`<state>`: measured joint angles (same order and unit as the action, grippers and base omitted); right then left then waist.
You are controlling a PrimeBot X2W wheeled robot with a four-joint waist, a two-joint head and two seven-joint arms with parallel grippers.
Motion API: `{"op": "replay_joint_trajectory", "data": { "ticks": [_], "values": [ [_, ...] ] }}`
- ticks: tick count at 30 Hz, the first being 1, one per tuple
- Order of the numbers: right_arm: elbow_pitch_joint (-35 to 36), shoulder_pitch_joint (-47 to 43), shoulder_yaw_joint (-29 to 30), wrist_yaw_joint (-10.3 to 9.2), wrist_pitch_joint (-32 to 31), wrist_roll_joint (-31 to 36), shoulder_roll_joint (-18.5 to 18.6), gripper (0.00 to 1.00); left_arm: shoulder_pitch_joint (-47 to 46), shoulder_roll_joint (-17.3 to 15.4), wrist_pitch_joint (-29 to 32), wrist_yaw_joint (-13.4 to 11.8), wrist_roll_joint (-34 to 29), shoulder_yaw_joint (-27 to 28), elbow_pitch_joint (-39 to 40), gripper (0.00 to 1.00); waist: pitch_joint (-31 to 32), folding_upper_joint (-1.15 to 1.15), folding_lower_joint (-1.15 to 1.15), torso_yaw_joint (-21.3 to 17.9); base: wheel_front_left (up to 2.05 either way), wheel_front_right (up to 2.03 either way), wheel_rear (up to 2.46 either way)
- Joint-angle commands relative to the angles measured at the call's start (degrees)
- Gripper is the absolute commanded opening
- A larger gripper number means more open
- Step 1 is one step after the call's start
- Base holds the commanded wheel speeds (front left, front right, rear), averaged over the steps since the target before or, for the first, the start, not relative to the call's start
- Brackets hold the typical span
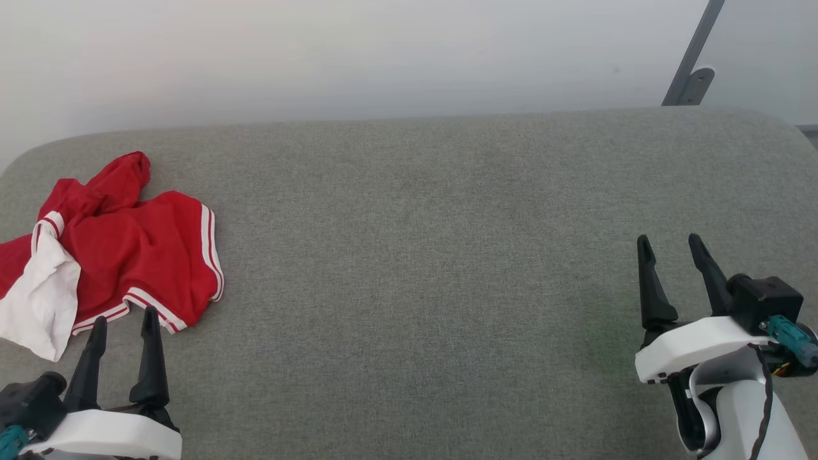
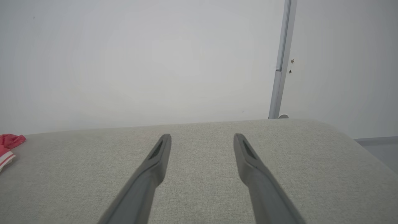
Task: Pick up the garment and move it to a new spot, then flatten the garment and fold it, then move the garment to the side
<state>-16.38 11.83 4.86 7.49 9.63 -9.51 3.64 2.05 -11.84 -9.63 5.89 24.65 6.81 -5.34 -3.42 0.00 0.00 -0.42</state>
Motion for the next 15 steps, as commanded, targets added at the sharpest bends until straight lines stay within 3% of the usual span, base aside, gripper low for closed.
{"op": "replay_joint_trajectory", "data": {
  "ticks": [1, 15],
  "values": [
    [0.4, 1.1, 0.2, 0.0, 0.6, 1.1, -0.2, 1.0, 0.3, -0.6, -0.6, 0.2, -1.5, 0.3, 0.6, 1.0, -0.1, 0.0, 0.0, 0.0, 0.0, 0.0, 0.0],
    [1.2, 0.8, 1.3, 0.0, 2.4, 5.3, -0.7, 1.0, -0.9, -0.6, -2.4, 1.2, -6.3, 1.9, 0.3, 1.0, -1.5, 0.0, 0.0, 0.1, 0.0, 0.0, 0.0]
  ]
}}
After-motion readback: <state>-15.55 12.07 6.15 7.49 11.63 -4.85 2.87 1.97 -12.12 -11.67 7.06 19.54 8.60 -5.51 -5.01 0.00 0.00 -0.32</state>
